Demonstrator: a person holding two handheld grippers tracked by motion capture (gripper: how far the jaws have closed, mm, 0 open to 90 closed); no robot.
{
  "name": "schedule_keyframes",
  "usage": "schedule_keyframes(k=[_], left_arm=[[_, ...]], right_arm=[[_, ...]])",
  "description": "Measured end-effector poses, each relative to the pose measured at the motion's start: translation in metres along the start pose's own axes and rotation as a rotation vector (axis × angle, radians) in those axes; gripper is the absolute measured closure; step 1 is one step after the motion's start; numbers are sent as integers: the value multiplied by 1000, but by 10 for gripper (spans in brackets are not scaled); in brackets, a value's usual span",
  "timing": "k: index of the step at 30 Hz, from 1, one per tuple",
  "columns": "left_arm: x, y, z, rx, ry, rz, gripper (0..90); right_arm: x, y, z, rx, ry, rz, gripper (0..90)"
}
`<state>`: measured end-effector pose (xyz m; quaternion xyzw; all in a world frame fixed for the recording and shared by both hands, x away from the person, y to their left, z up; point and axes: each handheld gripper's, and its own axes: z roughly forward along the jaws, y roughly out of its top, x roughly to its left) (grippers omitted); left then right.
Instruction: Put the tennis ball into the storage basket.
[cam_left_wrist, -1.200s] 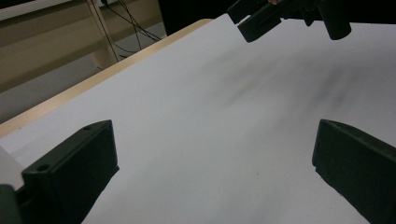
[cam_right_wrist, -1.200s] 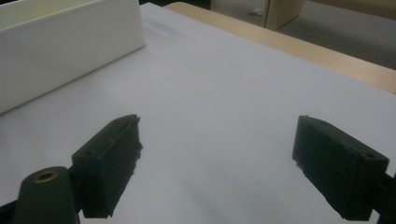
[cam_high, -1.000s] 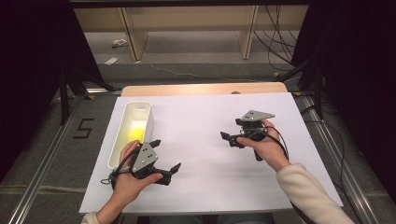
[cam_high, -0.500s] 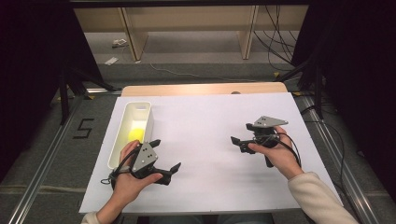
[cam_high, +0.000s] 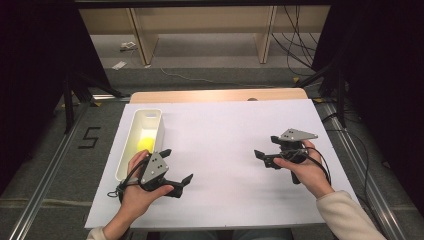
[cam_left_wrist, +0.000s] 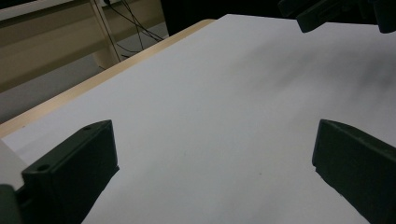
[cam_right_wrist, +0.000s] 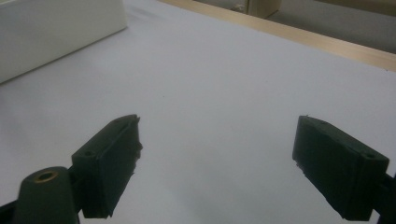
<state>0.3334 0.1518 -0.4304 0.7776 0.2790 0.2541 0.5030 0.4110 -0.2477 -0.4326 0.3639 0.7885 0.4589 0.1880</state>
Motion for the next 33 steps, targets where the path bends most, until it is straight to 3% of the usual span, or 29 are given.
schedule_keyframes(k=[33], left_arm=[[1,0,0,3,2,-3,0]], right_arm=[[-4,-29,-32,-4,-34,33,159]])
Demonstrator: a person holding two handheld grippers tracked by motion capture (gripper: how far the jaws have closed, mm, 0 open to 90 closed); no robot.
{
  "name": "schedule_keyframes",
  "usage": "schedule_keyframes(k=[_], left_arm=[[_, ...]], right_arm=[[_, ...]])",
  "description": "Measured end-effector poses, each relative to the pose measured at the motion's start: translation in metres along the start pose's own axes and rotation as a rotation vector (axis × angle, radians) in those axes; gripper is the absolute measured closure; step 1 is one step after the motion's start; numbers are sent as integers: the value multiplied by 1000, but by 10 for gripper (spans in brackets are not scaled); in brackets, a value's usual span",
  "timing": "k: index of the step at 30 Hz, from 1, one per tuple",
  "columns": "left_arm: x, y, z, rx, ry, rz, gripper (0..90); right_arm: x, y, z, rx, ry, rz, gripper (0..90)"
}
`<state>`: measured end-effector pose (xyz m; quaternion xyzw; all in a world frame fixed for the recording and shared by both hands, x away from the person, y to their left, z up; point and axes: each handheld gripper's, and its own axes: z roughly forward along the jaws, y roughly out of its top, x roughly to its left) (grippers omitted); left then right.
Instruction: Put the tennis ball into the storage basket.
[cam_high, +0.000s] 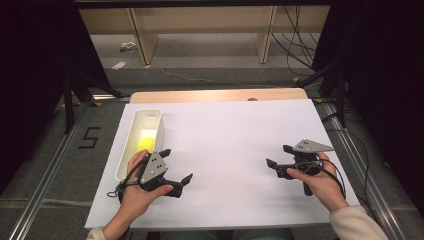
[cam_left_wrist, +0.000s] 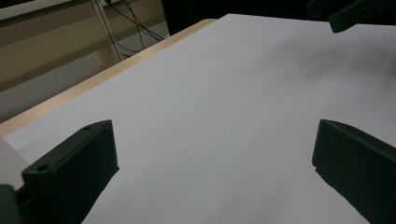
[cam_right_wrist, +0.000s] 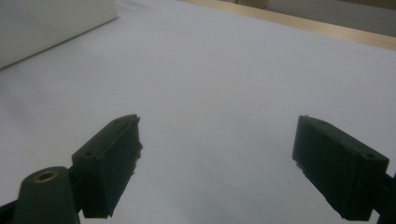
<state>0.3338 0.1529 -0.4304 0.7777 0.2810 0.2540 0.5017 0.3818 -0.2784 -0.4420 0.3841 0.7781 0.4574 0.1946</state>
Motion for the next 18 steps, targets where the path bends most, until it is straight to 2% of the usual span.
schedule_keyframes(k=[18], left_arm=[[0,0,1,2,-7,-2,0]], right_arm=[[1,-4,-2,-18,6,5,160]])
